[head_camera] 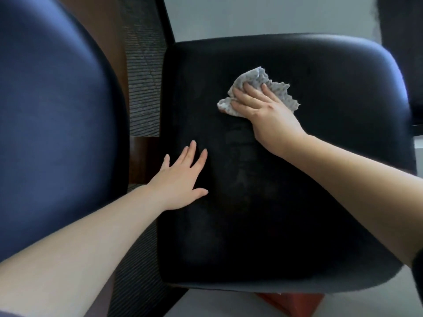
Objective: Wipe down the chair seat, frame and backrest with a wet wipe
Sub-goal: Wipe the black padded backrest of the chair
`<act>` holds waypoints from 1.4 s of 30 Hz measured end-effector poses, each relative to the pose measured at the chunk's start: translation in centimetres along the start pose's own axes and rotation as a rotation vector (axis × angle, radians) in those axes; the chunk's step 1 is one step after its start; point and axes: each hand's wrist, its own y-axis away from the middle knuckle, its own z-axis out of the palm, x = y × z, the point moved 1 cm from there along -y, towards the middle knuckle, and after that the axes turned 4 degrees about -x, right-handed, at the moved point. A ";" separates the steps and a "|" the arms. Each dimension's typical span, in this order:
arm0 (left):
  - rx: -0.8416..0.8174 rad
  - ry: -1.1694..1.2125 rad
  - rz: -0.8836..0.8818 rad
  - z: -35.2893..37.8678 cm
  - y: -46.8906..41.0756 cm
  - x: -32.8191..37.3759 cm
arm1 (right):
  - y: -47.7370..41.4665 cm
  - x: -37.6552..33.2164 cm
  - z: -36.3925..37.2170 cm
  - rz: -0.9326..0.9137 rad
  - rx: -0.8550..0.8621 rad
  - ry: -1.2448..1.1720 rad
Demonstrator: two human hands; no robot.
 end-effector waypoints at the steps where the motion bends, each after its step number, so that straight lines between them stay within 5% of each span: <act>1: -0.004 -0.003 -0.009 0.1 0.1 0.0 | 0.9 -0.1 0.2 -0.014 0.000 -0.016; 26: -0.164 -0.249 0.177 1.4 5.1 6.6 | 19.7 -5.6 1.0 -0.107 -0.138 -0.173; 35: -0.145 -0.228 0.227 -1.6 6.9 12.1 | 28.5 -7.6 -1.8 0.490 0.196 -0.244; 38: -0.126 -0.093 0.202 -2.9 8.9 13.4 | 29.1 -12.3 -2.7 0.574 0.164 -0.673; 42: -0.086 0.273 0.044 -4.8 13.3 15.3 | 27.5 -17.3 -9.1 1.205 0.450 -1.820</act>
